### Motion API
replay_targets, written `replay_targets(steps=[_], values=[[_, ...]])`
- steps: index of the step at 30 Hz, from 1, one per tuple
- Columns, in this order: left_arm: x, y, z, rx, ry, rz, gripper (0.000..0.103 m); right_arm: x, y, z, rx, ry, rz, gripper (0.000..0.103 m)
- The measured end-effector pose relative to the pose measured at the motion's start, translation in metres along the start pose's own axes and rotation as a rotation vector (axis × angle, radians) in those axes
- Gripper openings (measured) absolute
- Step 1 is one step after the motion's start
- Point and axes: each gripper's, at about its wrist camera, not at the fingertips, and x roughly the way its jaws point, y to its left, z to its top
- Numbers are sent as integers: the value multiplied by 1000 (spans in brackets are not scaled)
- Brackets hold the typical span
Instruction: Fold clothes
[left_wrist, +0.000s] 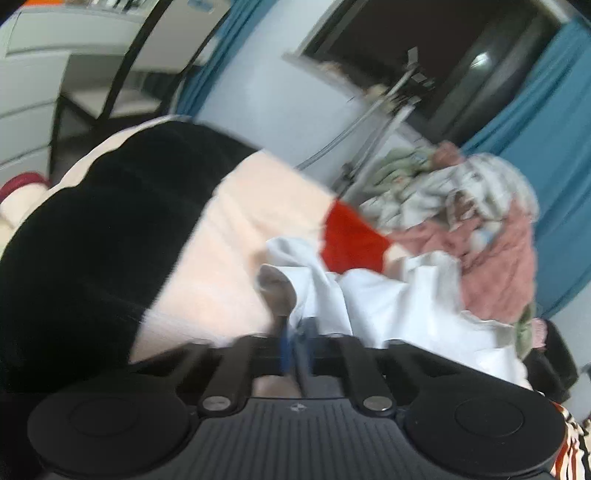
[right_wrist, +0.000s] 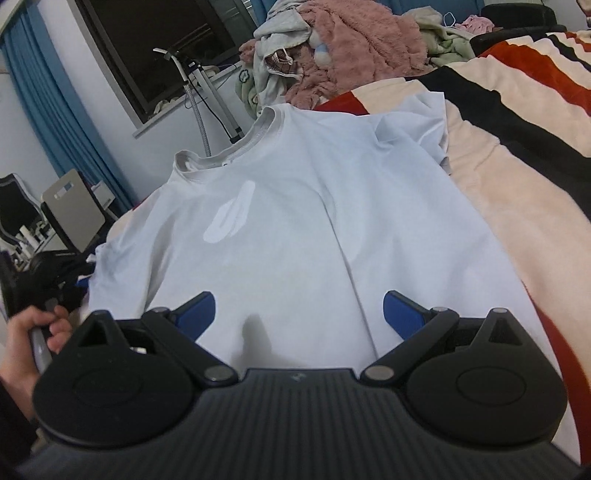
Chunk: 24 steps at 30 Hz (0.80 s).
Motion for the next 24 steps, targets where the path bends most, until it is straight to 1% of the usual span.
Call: replay_targets(steps=[3,5,6,8,10,11,13,16,18,20,24], values=[[-11,6,22,-45,8,2,2,-2,0,-1,-6,0,-9,99],[-20,6,47,-13,1,11,2,-2,1,-1,-11,-3,-13,99],[-25,5,60,15,-4,29,2,-1,1,-1,-15,-3,-15,99],[-31,-3,86,105,-17,105,2,1,2,-1,-21,-1,-17,99],[-38,-13,105,176,-56,152,2,3,2,-1,-23,3,-20,99],[-41,-18,110,199,-68,147,2,4,2,-1,-22,4,-20,99],[-43,-36,109,277,-89,135,2,6,2,0,-20,7,-22,99],[-39,-72,92,438,-119,112,1,6,2,0,-14,7,-22,99],[-34,-101,69,562,-128,55,1,5,2,2,-9,4,-24,99],[-25,-134,33,693,-114,-3,2,3,0,3,1,-1,-36,99],[1,-185,-48,889,-30,-111,2,-3,-7,8,31,-25,-61,99]])
